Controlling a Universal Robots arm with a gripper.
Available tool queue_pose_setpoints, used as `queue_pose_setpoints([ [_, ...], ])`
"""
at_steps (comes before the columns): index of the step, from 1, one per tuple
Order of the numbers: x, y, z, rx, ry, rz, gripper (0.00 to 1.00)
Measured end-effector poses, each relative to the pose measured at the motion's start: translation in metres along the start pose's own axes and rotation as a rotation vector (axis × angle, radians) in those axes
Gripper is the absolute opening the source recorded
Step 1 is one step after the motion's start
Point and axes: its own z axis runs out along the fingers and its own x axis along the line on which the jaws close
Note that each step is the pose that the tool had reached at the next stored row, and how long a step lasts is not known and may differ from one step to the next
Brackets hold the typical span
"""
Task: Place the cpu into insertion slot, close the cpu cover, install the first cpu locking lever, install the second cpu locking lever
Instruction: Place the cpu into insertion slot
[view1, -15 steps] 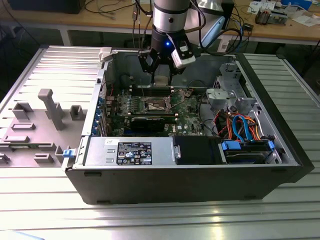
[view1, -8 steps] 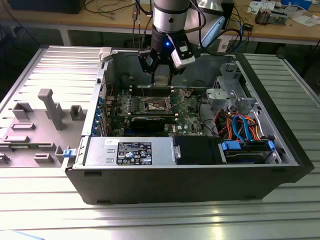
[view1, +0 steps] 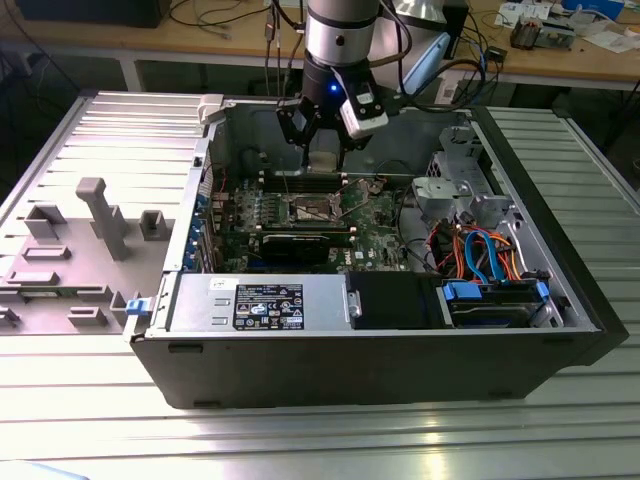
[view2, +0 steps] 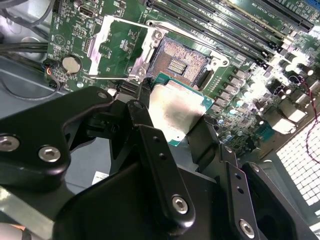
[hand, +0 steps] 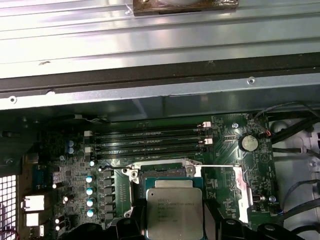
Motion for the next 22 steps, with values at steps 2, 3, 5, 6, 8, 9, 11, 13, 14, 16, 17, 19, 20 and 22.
queue_pose_setpoints([
  [2,0.0000,0.0000,0.0002,-0.0003,-0.0012,0.013,0.55],
  [3,0.0000,0.0000,0.0002,-0.0004,-0.0016,0.018,0.55],
  [5,0.0000,0.0000,0.0004,-0.0005,-0.0021,0.023,0.55],
  [6,0.0000,0.0000,0.0005,-0.0006,-0.0023,0.026,0.55],
  [8,0.0000,-0.0001,0.0006,-0.0006,-0.0028,0.031,0.55],
  [9,0.0000,-0.0001,0.0008,-0.0007,-0.0030,0.033,0.55],
  [11,0.0000,-0.0001,0.0010,-0.0008,-0.0034,0.038,0.55],
  [13,0.0000,-0.0001,0.0011,-0.0008,-0.0037,0.042,0.55],
  [14,0.0000,-0.0001,0.0013,-0.0009,-0.0039,0.044,0.55],
  [16,0.0000,-0.0001,0.0015,-0.0010,-0.0042,0.046,0.55],
  [17,0.0000,-0.0001,0.0016,-0.0009,-0.0042,0.047,0.55],
  [19,0.0000,-0.0002,0.0022,-0.0010,-0.0047,0.052,0.55],
  [20,0.0000,-0.0002,0.0025,-0.0010,-0.0049,0.055,0.55],
  [22,-0.0001,-0.0003,0.0028,-0.0010,-0.0051,0.057,0.55],
])
